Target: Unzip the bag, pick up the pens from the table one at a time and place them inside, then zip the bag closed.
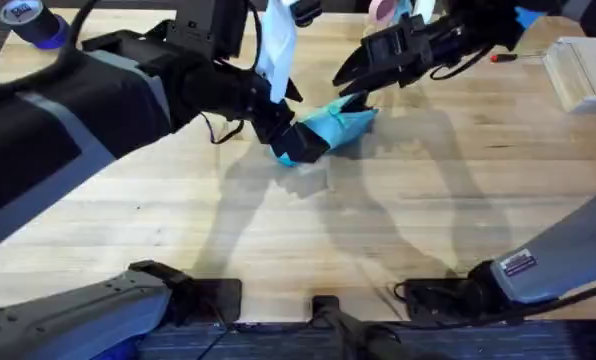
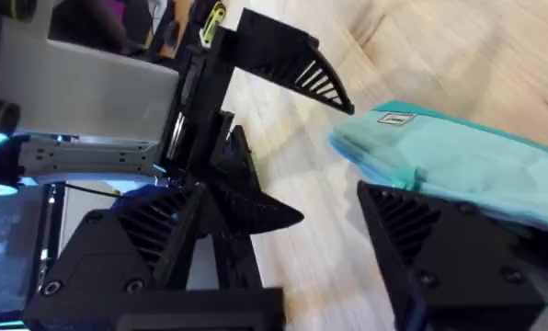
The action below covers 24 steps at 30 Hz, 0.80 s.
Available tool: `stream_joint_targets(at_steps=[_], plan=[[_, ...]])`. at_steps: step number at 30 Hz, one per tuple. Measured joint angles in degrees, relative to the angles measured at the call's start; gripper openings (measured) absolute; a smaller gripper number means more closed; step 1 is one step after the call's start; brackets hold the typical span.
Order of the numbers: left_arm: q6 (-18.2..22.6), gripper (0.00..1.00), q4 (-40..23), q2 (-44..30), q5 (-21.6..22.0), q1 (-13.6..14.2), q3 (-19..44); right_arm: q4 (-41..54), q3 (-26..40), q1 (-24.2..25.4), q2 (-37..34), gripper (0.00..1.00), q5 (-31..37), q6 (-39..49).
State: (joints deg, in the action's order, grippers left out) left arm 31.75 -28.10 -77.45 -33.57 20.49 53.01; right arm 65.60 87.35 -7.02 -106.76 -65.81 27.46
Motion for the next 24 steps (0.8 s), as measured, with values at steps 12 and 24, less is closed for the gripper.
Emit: stream_joint_targets(at_steps=[12,24], plan=[[1.7,0.993,0.0,0.0,-0.4,0.0,0.0,-3.6,0.0,-2.0,11.2,0.996,16.1,-2.3],[9.9,0.994,-0.6,0.0,-11.1,-7.3,0.0,-5.2,1.0,-4.2,13.6,0.996,33.7,-13.7]])
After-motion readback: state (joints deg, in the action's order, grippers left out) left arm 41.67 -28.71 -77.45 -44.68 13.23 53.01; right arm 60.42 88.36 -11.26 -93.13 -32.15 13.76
